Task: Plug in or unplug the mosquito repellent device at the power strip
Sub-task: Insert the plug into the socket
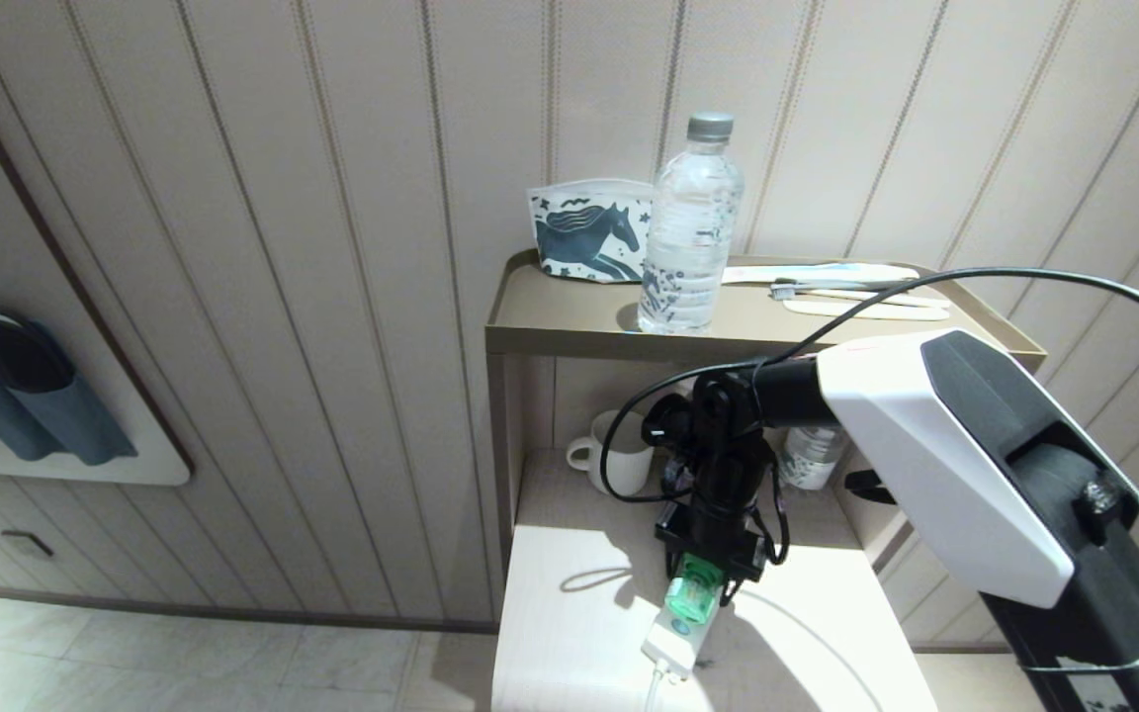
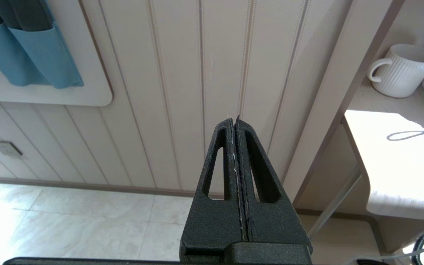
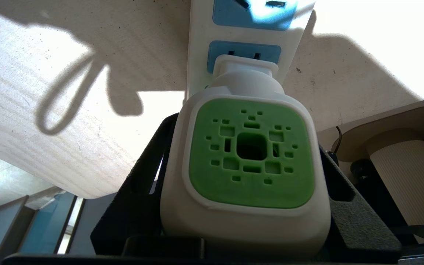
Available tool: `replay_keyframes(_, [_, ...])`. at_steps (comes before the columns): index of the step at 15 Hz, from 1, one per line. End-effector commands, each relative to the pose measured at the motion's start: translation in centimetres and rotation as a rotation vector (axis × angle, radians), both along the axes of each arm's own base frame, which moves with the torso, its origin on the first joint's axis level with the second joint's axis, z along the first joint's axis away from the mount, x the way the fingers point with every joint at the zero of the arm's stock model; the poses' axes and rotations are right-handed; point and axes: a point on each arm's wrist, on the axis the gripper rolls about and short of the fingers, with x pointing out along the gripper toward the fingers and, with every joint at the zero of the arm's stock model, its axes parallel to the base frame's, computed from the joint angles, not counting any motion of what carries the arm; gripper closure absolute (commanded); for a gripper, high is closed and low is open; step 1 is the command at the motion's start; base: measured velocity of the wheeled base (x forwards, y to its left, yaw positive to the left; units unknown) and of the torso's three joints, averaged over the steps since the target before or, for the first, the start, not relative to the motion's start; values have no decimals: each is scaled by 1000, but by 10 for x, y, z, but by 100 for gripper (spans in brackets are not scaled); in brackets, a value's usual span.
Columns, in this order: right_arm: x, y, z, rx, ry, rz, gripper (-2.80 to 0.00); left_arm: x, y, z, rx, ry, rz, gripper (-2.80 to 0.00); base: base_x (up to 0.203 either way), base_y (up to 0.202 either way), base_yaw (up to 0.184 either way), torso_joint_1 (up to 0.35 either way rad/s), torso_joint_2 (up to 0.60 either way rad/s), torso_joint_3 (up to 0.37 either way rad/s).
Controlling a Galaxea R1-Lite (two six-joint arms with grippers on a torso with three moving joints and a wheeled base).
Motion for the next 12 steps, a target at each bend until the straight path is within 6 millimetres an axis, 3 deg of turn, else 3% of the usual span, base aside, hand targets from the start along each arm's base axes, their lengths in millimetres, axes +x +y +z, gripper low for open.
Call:
replay_keyframes(1, [8, -24, -5, -6, 16, -64, 0, 0, 0, 0, 0, -1, 0, 0, 0, 0, 0, 0, 0, 0])
replay_keyframes(12, [11, -26, -2, 5, -10, -60, 0, 0, 0, 0, 0, -1, 0, 0, 0, 0, 0, 0, 0, 0])
